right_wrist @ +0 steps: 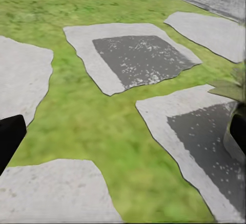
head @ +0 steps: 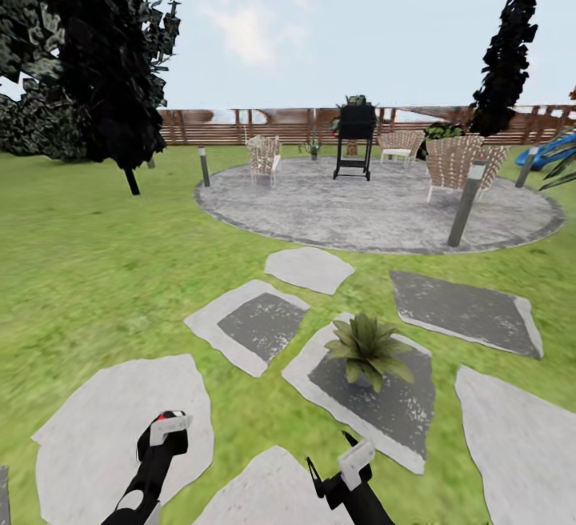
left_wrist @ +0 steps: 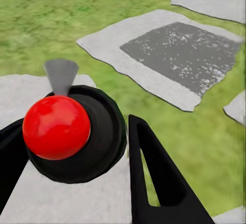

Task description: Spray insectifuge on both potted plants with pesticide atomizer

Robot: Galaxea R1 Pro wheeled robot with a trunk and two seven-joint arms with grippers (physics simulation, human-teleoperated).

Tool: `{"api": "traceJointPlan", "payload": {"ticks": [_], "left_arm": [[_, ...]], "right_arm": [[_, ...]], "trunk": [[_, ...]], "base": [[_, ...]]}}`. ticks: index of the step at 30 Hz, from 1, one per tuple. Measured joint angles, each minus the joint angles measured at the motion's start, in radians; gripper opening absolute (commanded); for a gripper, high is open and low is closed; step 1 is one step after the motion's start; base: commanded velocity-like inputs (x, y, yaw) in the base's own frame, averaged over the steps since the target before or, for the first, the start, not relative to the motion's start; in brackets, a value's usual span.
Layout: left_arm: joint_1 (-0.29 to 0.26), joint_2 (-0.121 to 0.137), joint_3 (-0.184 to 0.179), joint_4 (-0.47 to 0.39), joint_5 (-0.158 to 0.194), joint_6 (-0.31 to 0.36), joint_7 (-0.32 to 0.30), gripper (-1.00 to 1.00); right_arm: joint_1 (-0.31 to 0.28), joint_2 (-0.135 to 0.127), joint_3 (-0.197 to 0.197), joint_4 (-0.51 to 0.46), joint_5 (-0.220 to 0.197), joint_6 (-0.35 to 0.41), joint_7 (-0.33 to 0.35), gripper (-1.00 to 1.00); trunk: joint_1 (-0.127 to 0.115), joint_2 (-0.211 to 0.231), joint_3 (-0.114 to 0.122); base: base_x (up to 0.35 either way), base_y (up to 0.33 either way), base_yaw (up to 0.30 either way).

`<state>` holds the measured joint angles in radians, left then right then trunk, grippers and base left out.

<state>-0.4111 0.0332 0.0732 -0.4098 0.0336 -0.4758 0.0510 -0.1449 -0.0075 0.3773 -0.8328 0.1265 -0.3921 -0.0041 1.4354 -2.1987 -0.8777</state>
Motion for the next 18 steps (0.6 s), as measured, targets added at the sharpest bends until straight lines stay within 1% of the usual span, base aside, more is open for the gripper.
{"api": "traceJointPlan", "payload": {"ticks": [5,9,13,15,16,17,18], "left_arm": [[0.004,0.004,0.001,0.002,0.000,0.014,0.000,-1.00],[0.033,0.002,0.002,0.014,0.003,0.018,0.001,-1.00],[0.055,-0.006,0.004,0.018,0.003,0.019,0.003,-1.00],[0.062,-0.006,0.004,0.019,0.003,0.019,0.004,-1.00],[0.081,-0.003,0.007,0.014,0.005,0.020,0.004,-1.00],[0.088,-0.002,0.006,0.012,0.003,0.020,0.003,-1.00],[0.096,-0.003,0.005,0.010,0.002,0.020,0.004,-1.00]], "right_arm": [[0.000,0.000,0.000,0.002,0.000,0.000,0.000,1.00],[0.000,0.001,-0.002,0.030,0.000,0.000,0.000,1.00],[0.000,0.010,0.005,0.047,-0.005,0.002,0.000,1.00],[0.000,0.009,0.004,0.048,-0.004,0.001,0.001,1.00],[0.000,0.009,0.003,0.041,-0.003,0.001,0.000,1.00],[0.000,0.008,0.001,0.039,-0.003,0.000,0.000,1.00],[0.000,0.002,-0.058,0.041,-0.001,0.000,0.000,1.00]], "trunk": [[0.000,0.000,0.001],[0.000,0.000,0.001],[0.000,0.000,0.001],[0.000,0.000,0.001],[0.000,0.000,0.001],[0.000,0.000,0.001],[0.000,0.000,0.001]], "base": [[0.000,0.000,-0.296],[0.000,0.000,-0.268],[0.000,0.000,-0.051],[0.000,0.000,-0.002],[0.000,0.000,-0.009],[0.000,0.000,-0.262],[0.000,0.000,-0.276]]}}
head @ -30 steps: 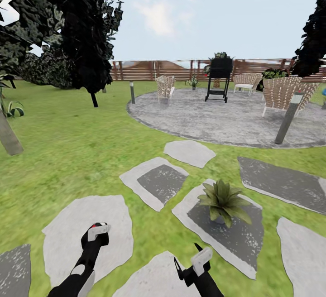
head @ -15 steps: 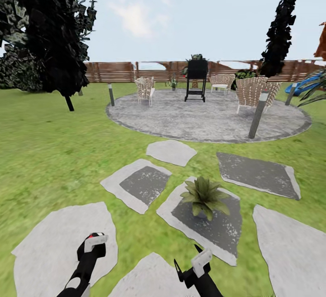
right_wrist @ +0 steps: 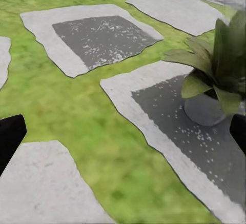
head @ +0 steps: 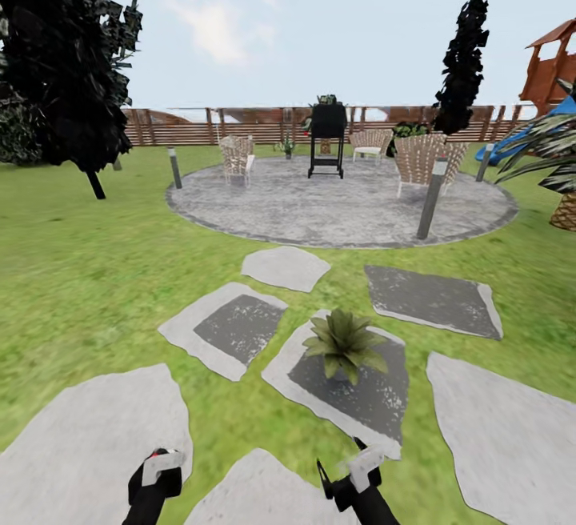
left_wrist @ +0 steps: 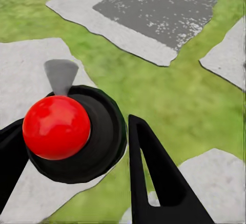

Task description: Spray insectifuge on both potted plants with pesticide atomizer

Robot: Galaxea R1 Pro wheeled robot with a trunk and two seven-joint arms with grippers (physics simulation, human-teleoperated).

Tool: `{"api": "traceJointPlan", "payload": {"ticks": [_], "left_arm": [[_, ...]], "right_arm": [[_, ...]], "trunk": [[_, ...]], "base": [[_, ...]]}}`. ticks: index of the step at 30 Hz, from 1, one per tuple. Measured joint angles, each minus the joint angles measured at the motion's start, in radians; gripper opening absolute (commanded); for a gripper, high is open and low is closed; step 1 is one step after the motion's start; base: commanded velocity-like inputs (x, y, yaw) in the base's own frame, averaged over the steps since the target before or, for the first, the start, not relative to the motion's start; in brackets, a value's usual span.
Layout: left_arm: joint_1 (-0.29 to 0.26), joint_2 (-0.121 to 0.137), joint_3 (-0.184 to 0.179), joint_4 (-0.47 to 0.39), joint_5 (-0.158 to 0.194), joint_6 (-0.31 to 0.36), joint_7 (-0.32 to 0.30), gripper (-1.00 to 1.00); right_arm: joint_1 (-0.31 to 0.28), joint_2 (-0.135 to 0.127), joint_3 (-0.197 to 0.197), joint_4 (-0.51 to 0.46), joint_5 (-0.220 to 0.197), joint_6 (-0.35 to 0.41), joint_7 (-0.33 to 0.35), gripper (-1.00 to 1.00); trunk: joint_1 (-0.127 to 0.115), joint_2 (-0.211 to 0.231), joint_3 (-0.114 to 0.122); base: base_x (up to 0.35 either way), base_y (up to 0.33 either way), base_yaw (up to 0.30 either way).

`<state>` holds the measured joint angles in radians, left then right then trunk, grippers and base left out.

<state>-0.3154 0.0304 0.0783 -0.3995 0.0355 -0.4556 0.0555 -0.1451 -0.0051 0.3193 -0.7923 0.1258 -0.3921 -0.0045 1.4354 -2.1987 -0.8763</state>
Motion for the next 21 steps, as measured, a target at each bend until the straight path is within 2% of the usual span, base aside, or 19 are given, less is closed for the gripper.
{"api": "traceJointPlan", "payload": {"ticks": [5,7,11,21], "left_arm": [[0.001,-0.004,-0.001,0.000,-0.001,-0.001,0.000,-1.00],[0.001,-0.004,-0.001,-0.001,-0.001,-0.001,0.000,-1.00],[0.001,-0.002,-0.001,0.000,-0.002,-0.001,0.000,-1.00],[0.003,0.001,0.000,0.000,-0.002,-0.003,0.003,-1.00]], "right_arm": [[0.000,0.000,-0.175,0.005,-0.001,0.001,0.001,1.00],[0.000,0.003,-0.215,0.007,-0.002,0.001,0.002,1.00],[0.000,0.003,-0.240,0.027,-0.001,0.001,0.001,1.00],[0.000,0.001,-0.246,0.154,0.005,-0.002,0.005,1.00]], "trunk": [[0.000,0.000,0.000],[0.000,0.000,0.000],[0.000,0.000,0.000],[0.000,0.000,0.000]], "base": [[0.000,0.000,-0.292],[0.000,0.000,-0.299],[0.000,0.000,-0.300],[0.000,0.000,-0.300]]}}
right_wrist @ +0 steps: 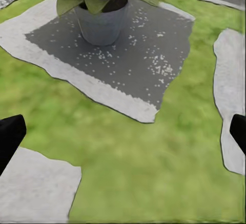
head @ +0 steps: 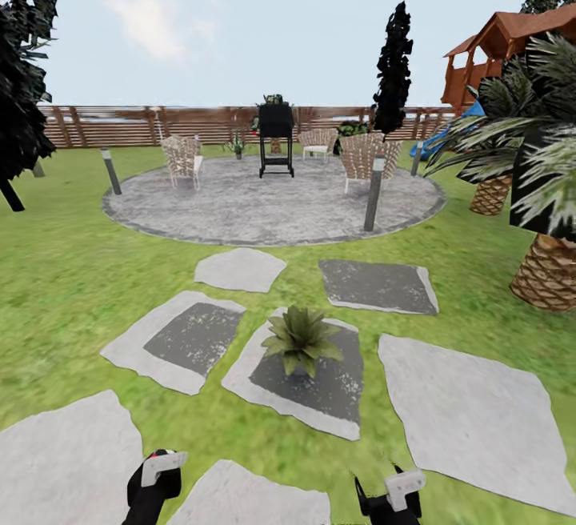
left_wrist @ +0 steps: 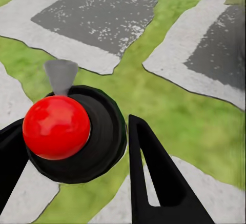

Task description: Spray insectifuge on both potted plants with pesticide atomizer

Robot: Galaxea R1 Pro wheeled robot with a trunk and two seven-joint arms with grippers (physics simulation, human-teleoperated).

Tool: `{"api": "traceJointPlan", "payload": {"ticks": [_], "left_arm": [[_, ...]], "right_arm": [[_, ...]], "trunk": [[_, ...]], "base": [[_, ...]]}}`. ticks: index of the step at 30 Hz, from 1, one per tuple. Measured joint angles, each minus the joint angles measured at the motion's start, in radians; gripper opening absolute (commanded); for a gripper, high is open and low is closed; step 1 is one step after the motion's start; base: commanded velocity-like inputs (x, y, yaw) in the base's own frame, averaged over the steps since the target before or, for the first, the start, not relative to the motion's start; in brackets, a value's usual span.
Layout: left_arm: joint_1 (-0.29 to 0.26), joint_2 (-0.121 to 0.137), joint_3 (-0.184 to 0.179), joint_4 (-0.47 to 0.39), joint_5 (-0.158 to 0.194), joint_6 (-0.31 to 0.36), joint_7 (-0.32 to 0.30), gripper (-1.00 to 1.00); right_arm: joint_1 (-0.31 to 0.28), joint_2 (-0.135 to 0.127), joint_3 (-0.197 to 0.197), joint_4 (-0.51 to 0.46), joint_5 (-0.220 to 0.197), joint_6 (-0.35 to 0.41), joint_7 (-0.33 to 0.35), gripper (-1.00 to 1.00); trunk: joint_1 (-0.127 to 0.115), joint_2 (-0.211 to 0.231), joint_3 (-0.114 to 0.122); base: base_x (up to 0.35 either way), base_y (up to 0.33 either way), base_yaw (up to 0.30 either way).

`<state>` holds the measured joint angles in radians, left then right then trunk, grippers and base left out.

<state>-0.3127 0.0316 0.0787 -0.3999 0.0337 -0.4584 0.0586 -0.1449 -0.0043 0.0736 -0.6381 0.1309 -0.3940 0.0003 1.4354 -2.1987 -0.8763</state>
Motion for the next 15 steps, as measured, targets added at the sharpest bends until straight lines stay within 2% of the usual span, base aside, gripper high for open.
{"api": "traceJointPlan", "payload": {"ticks": [11,15], "left_arm": [[0.000,0.005,0.002,-0.003,0.001,0.002,0.002,-1.00],[0.001,0.003,0.001,-0.004,0.001,0.003,0.002,-1.00]], "right_arm": [[0.000,-0.010,-0.001,0.012,0.003,0.001,0.003,1.00],[0.000,-0.010,0.000,0.013,0.004,0.001,0.003,1.00]], "trunk": [[0.000,0.000,0.002],[0.000,0.000,0.004]], "base": [[0.000,-0.003,-0.300],[0.000,-0.126,-0.300]]}}
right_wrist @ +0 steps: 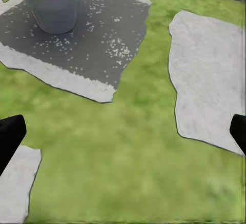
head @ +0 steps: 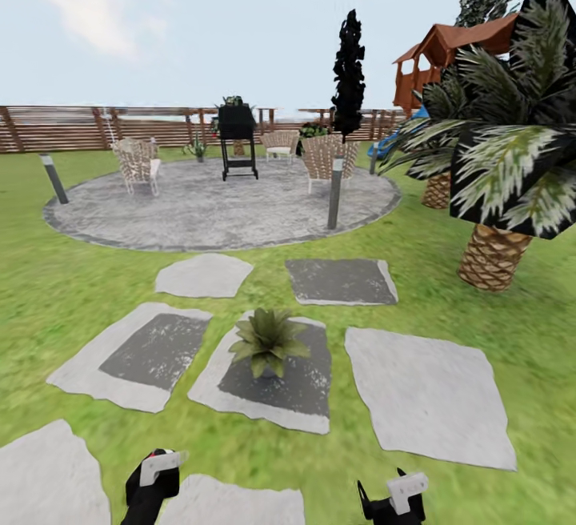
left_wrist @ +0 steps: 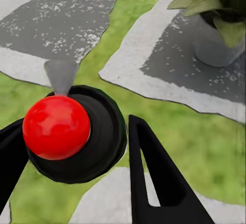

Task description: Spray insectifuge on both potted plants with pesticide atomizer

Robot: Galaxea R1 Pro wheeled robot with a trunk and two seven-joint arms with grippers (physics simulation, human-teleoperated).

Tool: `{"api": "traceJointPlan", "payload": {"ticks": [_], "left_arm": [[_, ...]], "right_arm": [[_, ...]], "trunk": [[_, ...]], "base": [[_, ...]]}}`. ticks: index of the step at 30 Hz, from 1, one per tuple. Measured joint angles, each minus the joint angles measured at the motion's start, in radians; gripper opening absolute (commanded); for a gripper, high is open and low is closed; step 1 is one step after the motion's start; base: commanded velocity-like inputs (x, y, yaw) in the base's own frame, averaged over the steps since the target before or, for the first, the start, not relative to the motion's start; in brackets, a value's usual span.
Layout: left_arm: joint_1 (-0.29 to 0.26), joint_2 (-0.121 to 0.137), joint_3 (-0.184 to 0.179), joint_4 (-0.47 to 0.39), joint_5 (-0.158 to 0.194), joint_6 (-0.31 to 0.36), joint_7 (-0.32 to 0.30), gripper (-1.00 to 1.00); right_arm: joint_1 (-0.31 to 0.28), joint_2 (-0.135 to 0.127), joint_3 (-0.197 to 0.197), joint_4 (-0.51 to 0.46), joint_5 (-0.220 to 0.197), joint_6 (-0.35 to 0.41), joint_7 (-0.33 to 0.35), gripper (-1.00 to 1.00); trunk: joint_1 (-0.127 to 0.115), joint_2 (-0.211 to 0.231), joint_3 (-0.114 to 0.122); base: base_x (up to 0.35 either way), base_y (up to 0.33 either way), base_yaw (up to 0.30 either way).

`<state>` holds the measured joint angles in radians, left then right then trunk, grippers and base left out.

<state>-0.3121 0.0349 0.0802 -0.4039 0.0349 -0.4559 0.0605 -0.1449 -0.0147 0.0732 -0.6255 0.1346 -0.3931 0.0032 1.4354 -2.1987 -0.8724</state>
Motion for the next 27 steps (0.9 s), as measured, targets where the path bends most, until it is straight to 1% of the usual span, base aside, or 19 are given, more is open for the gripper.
{"api": "traceJointPlan", "payload": {"ticks": [8,10,27], "left_arm": [[0.000,-0.001,0.000,-0.001,0.000,0.000,0.000,-1.00],[0.000,-0.001,0.000,-0.001,0.000,0.000,0.000,-1.00],[0.000,0.000,0.000,-0.003,0.000,0.000,0.000,-1.00]], "right_arm": [[0.000,0.000,0.001,0.000,0.000,0.000,0.000,1.00],[0.000,0.000,0.001,0.000,-0.001,0.000,-0.001,1.00],[0.000,0.000,0.002,0.000,0.001,0.001,0.000,1.00]], "trunk": [[0.000,0.000,0.003],[0.000,0.000,0.004],[0.000,0.000,0.004]], "base": [[0.000,-0.254,-0.300],[0.000,-0.270,-0.162],[0.000,-0.270,-0.008]]}}
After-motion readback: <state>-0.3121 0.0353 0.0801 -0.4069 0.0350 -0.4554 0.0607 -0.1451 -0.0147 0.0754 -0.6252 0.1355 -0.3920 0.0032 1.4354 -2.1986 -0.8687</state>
